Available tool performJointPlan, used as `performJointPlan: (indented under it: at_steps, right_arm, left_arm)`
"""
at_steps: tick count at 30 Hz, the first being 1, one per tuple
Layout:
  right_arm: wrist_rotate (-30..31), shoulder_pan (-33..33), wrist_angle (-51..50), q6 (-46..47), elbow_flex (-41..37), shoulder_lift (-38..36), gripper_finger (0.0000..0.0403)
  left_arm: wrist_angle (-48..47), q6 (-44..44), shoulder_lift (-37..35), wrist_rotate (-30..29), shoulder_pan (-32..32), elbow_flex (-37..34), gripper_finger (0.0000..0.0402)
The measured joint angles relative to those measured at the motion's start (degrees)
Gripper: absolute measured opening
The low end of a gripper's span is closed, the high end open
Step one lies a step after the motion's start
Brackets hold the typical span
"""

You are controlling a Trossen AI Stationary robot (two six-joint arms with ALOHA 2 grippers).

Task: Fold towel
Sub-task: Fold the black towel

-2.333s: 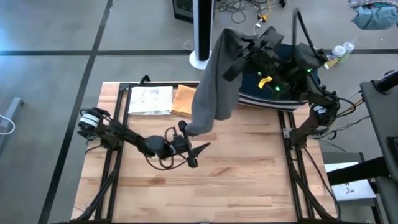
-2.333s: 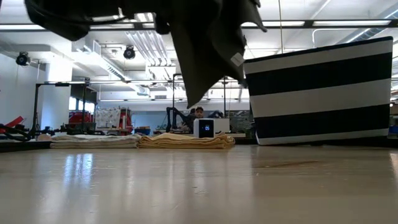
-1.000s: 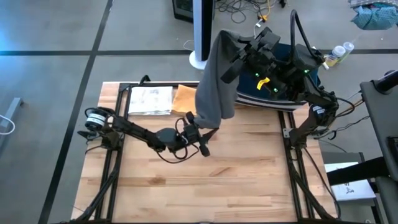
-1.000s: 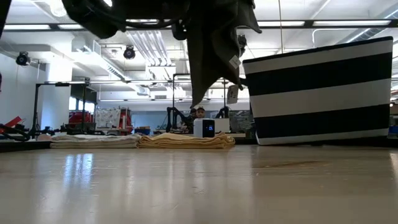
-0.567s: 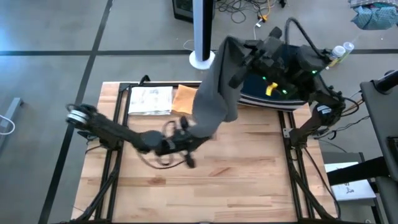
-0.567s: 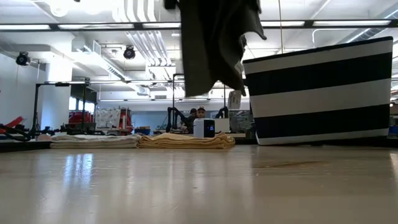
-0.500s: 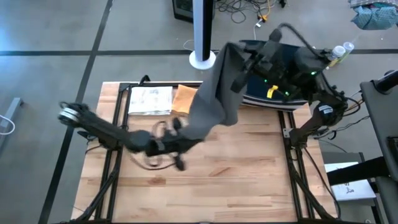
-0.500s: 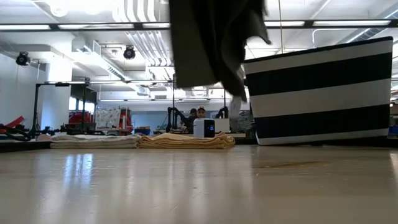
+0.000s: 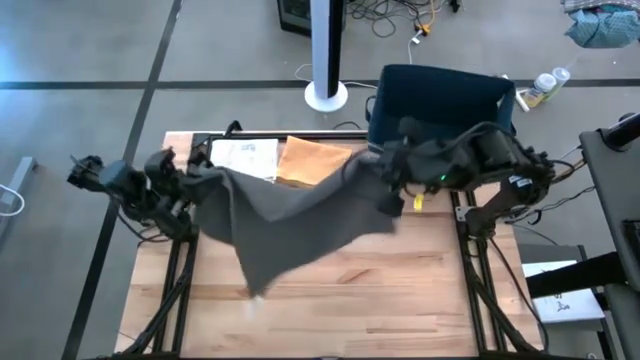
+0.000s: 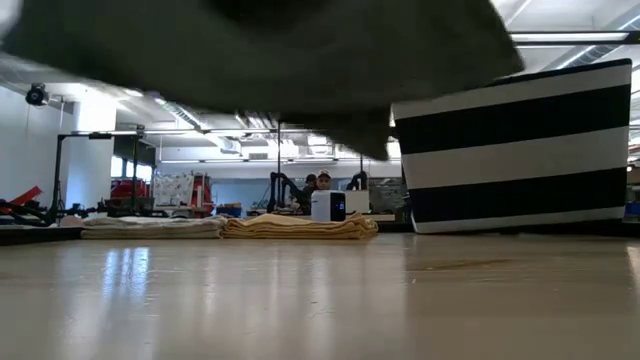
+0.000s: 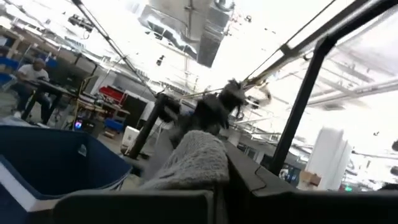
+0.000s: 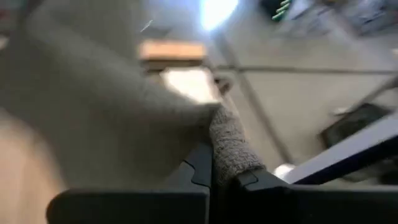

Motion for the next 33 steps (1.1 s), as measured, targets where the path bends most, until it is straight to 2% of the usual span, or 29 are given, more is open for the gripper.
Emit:
performJointPlan:
  at_steps: [4,8,10,14,18,21,24,30,33]
  right_arm:
    - [-2.64,0.84,-4.29,4.77,-0.55,2.01,0.0000]
    - [-5.81,0.79,-4.98,4.45,-3.08,5.00,0.0000]
    - [-4.92,-0.02,-4.93,2.17,-3.62,6.93,0.0000]
    - [6.93,-2.45,-3.46,-2.05,-3.67,10.37,0.0000]
    - [17.61,-5.19,1.94,-7.51,-3.72,11.18,0.0000]
    - [23.55,-6.26,7.01,-11.37,-3.72,10.95,0.0000]
    - [24.04,-5.73,10.96,-14.99,-3.71,10.04,0.0000]
    - [14.34,-1.57,8.97,-16.25,-3.61,8.01,0.0000]
    - [9.42,1.85,5.84,-13.81,-3.63,6.51,0.0000]
  left_arm:
    - [-4.41,-3.90,-2.06,0.02,0.02,1.60,0.0001]
    - [-7.67,-6.95,-2.39,-0.38,0.11,2.73,0.0002]
    - [-9.97,-6.99,-2.22,-3.00,0.44,3.90,0.0002]
    - [-15.40,-6.71,-2.48,-10.29,2.06,6.21,0.0002]
    - [-14.95,-6.05,-2.63,-10.93,3.92,7.41,0.0002]
    - [-13.68,-5.75,-2.32,-6.72,4.09,8.05,0.0002]
    - [-12.20,-3.03,-1.37,2.24,4.09,9.42,0.0002]
    - [-12.42,-1.23,3.08,19.42,4.09,10.81,0.0002]
    - [-12.51,-4.12,5.69,22.60,4.04,10.81,0.0002]
